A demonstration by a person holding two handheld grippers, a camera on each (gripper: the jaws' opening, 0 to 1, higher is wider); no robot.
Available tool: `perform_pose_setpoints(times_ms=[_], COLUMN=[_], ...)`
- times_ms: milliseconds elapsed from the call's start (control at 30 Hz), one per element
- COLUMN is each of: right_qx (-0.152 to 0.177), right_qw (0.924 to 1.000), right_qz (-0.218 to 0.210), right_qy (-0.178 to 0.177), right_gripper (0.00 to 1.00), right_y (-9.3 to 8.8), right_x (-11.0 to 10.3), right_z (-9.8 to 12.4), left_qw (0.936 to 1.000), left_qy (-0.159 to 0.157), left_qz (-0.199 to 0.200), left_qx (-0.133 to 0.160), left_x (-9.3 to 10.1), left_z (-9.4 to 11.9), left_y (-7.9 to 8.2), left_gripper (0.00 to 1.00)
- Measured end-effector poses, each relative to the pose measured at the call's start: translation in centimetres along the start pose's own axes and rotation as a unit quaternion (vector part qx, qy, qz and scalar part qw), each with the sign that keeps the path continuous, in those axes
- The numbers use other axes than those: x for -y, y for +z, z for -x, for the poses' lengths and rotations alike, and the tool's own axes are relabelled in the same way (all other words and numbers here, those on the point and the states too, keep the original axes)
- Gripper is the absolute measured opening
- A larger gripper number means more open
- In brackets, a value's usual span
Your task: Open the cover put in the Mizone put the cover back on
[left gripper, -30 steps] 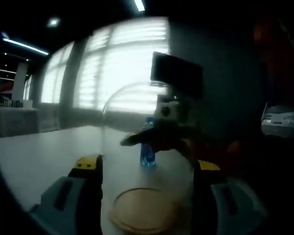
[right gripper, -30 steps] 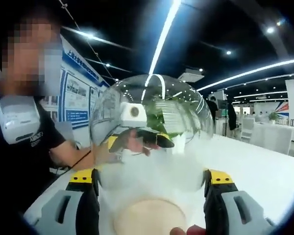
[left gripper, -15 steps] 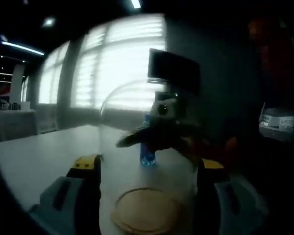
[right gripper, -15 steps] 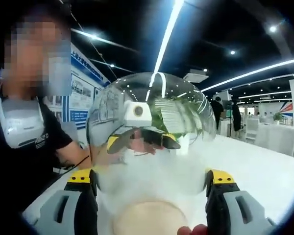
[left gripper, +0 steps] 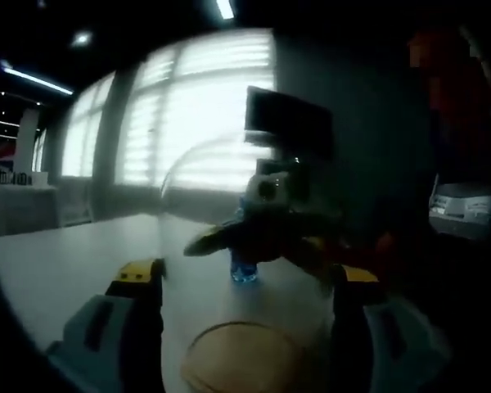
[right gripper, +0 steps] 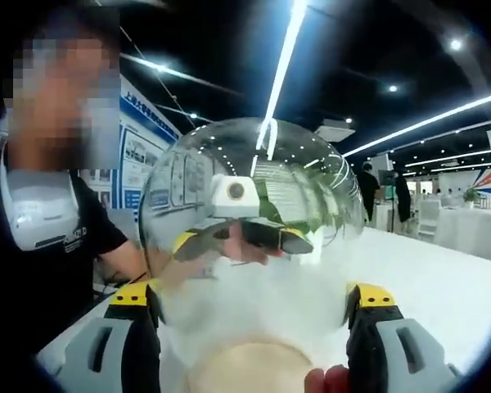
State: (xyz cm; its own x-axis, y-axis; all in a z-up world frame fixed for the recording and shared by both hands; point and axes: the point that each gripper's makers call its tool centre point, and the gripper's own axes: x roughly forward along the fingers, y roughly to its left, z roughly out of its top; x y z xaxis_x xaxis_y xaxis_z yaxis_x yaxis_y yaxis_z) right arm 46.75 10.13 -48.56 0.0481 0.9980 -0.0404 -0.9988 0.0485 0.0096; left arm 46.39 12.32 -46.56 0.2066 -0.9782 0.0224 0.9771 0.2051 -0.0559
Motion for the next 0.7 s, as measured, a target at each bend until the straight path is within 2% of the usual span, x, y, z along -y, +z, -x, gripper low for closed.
perform_pose_setpoints(times_ms=[233, 467, 633, 700], right_qx=[0.006, -0.007, 0.005, 0.006], right_qw=[1.0, 0.9999, 0.9999, 0.9999], right_qz=[-0.002, 0.006, 0.001, 0.002], right_qy=[-0.004, -0.007, -0.014, -0.012], right_gripper=[0.9, 0.9, 0.9, 0.9], right_y=[0.1, 0.3, 1.5, 1.7], right_x=[0.3, 0.2, 0.0, -0.3], right_z=[-0.3, -0.8, -0.8, -1.0], left_qw=[0.9999, 0.9999, 0.9999, 0.9999], left_qy=[-0.001, 0.008, 0.012, 0.014], left_qz=[0.002, -0.008, -0.001, -0.005], left_qx=[0.014, -0.004, 0.008, 0.003], left_x=[-0.1, -0.2, 0.1, 0.4], left_z=[-0.5, -0.6, -0.5, -0.5], left_y=[0.0, 0.1, 1.4, 1.6], left_gripper=[0.77, 0.78, 0.79, 0.79])
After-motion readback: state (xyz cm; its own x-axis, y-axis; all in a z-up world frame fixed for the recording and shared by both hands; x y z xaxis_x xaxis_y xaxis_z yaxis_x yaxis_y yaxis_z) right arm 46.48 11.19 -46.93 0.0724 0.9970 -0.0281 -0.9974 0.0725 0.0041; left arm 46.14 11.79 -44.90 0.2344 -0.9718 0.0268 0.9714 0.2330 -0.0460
